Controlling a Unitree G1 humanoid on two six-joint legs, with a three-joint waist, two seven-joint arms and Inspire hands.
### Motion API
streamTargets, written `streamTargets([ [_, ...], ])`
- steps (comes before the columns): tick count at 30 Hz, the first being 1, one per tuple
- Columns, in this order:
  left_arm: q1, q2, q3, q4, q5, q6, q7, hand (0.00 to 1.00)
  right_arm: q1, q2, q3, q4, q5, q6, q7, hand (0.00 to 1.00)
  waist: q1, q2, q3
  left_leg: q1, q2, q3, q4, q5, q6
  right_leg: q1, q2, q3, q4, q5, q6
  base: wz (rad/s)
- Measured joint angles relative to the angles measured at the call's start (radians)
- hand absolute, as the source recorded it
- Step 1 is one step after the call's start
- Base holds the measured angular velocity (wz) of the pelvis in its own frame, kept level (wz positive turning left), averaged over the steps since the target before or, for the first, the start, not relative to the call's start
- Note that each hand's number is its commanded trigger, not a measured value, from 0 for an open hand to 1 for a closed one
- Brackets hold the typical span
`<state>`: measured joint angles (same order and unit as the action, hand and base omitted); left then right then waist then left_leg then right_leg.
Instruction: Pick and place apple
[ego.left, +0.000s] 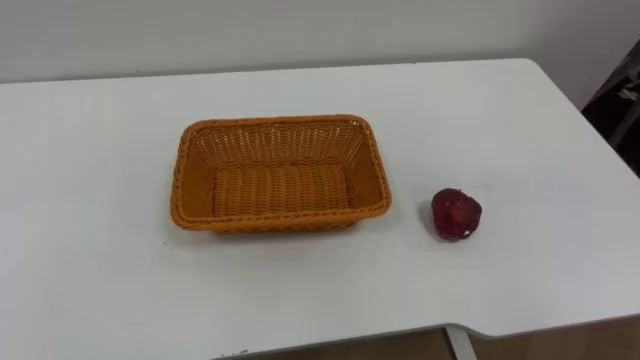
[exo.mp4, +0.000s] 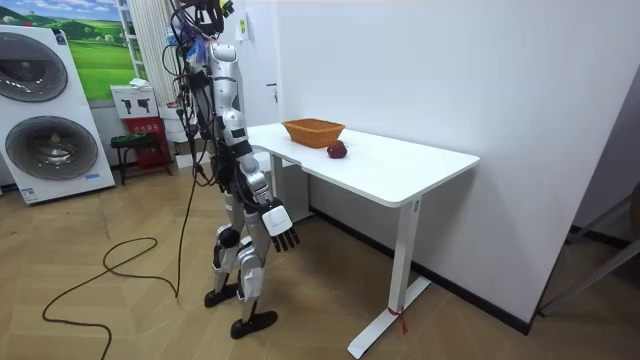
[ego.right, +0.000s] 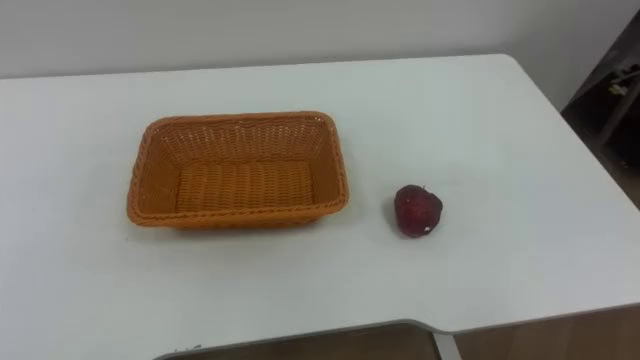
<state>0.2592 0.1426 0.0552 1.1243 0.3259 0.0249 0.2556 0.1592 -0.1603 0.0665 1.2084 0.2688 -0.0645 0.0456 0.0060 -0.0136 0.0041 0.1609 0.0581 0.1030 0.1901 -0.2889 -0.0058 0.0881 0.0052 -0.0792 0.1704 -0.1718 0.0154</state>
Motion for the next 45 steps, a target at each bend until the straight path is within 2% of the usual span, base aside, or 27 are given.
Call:
streamTargets([
  [10, -0.001, 0.000, 0.000, -0.003, 0.000, -0.001, -0.001, 0.00, 0.001, 0.001, 0.000, 0.000, 0.005, 0.000, -0.013, 0.00, 0.001, -0.003, 0.0005, 0.002, 0.000, 0.001, 0.000, 0.000, 0.000, 0.000, 0.000, 0.002, 0.002, 0.000, 0.000, 0.00],
  [14, -0.003, -0.005, 0.008, 0.002, -0.018, -0.003, 0.003, 0.00, -0.002, 0.013, -0.024, 0.036, 0.133, 0.004, -0.051, 0.00, 0.001, -0.001, -0.0002, 0.003, 0.000, 0.001, 0.002, 0.000, 0.000, 0.002, 0.000, 0.001, 0.002, 0.000, 0.000, 0.00],
  [17, 0.007, -0.011, 0.048, 0.011, -0.019, -0.002, 0.003, 0.00, 0.000, 0.015, -0.130, 0.037, 0.238, 0.023, -0.089, 0.00, -0.002, -0.001, 0.0032, 0.022, 0.000, 0.005, -0.003, 0.000, 0.000, 0.013, 0.002, 0.012, 0.002, 0.000, 0.000, -0.08],
  [20, 0.012, -0.010, 0.086, 0.014, -0.028, -0.003, 0.005, 0.00, -0.002, 0.013, -0.219, 0.035, 0.376, 0.023, -0.158, 0.00, -0.006, -0.003, 0.0036, 0.033, -0.001, 0.010, -0.004, 0.000, 0.000, 0.020, 0.003, 0.022, 0.005, 0.000, 0.000, -0.08],
  [22, 0.013, -0.010, 0.110, 0.012, -0.040, -0.005, 0.010, 0.00, -0.002, 0.013, -0.310, 0.008, 0.466, 0.025, -0.208, 0.00, -0.015, -0.005, 0.0048, 0.038, -0.001, 0.011, -0.005, 0.000, 0.000, 0.020, 0.003, 0.022, 0.012, -0.001, 0.001, 0.00],
  [23, 0.019, -0.008, 0.124, 0.008, -0.041, -0.009, 0.011, 0.00, -0.004, 0.011, -0.375, -0.039, 0.530, 0.023, -0.249, 0.00, -0.029, 0.001, 0.0024, 0.037, -0.001, 0.017, -0.005, 0.000, 0.000, 0.015, 0.002, 0.025, 0.017, -0.001, 0.001, -0.09],
  [27, 0.034, 0.006, 0.186, -0.006, -0.042, -0.033, 0.016, 0.00, -0.023, -0.007, -0.558, -0.215, 0.649, 0.001, -0.401, 0.00, -0.058, 0.001, 0.0015, 0.031, -0.001, 0.024, -0.006, 0.000, 0.000, -0.002, 0.003, 0.031, 0.038, -0.002, 0.000, -0.07],
  [30, 0.034, 0.013, 0.207, -0.018, -0.042, -0.042, 0.023, 0.00, -0.027, -0.017, -0.601, -0.378, 0.668, -0.037, -0.506, 0.00, -0.063, 0.001, -0.0007, 0.026, -0.003, 0.029, -0.005, 0.000, 0.001, -0.017, 0.002, 0.038, 0.052, -0.005, 0.001, -0.07],
  [34, 0.035, 0.012, 0.204, -0.031, -0.040, -0.044, 0.027, 0.00, -0.042, -0.022, -0.598, -0.538, 0.582, -0.051, -0.657, 0.00, -0.059, -0.004, -0.0033, 0.011, -0.005, 0.032, 0.001, 0.002, 0.004, -0.036, 0.001, 0.044, 0.063, -0.005, 0.001, -0.03],
  [35, 0.034, 0.013, 0.198, -0.033, -0.040, -0.044, 0.027, 0.00, -0.045, -0.022, -0.598, -0.599, 0.545, -0.053, -0.713, 0.00, -0.059, -0.004, -0.0015, 0.005, -0.006, 0.031, 0.009, 0.003, 0.005, -0.039, 0.000, 0.043, 0.066, -0.005, 0.001, 0.00],
  [37, 0.036, 0.013, 0.185, -0.031, -0.039, -0.045, 0.027, 0.00, -0.046, -0.022, -0.585, -0.694, 0.451, -0.064, -0.795, 0.00, -0.053, -0.001, -0.0014, 0.002, -0.007, 0.031, 0.014, 0.003, 0.005, -0.041, -0.002, 0.043, 0.066, -0.006, 0.002, 0.00],
  [39, 0.038, 0.016, 0.148, -0.031, -0.037, -0.046, 0.028, 0.00, -0.042, -0.021, -0.533, -0.837, 0.309, -0.083, -0.879, 0.00, -0.051, -0.001, -0.0009, -0.013, -0.009, 0.031, 0.013, 0.005, 0.007, -0.059, -0.004, 0.044, 0.069, -0.006, 0.002, 0.00],
  [41, 0.037, 0.016, 0.124, -0.024, -0.037, -0.046, 0.026, 0.00, -0.040, -0.021, -0.489, -0.939, 0.174, -0.093, -0.921, 0.00, -0.050, 0.004, -0.0030, -0.018, -0.009, 0.031, 0.013, 0.005, 0.007, -0.067, -0.003, 0.045, 0.072, -0.006, 0.002, 0.00],
  [42, 0.036, 0.016, 0.112, -0.022, -0.039, -0.046, 0.026, 0.00, -0.040, -0.022, -0.461, -0.985, 0.087, -0.111, -0.938, 0.00, -0.043, 0.000, -0.0024, -0.016, -0.008, 0.032, 0.012, 0.006, 0.007, -0.066, -0.003, 0.045, 0.072, -0.006, 0.002, 0.00],
  [45, 0.031, 0.016, 0.076, -0.027, -0.040, -0.047, 0.023, 0.00, -0.040, -0.023, -0.390, -1.070, -0.085, -0.130, -0.948, 0.00, -0.028, 0.001, -0.0029, -0.010, -0.007, 0.034, 0.009, 0.006, 0.007, -0.061, -0.001, 0.048, 0.069, -0.006, 0.002, 0.00],
])
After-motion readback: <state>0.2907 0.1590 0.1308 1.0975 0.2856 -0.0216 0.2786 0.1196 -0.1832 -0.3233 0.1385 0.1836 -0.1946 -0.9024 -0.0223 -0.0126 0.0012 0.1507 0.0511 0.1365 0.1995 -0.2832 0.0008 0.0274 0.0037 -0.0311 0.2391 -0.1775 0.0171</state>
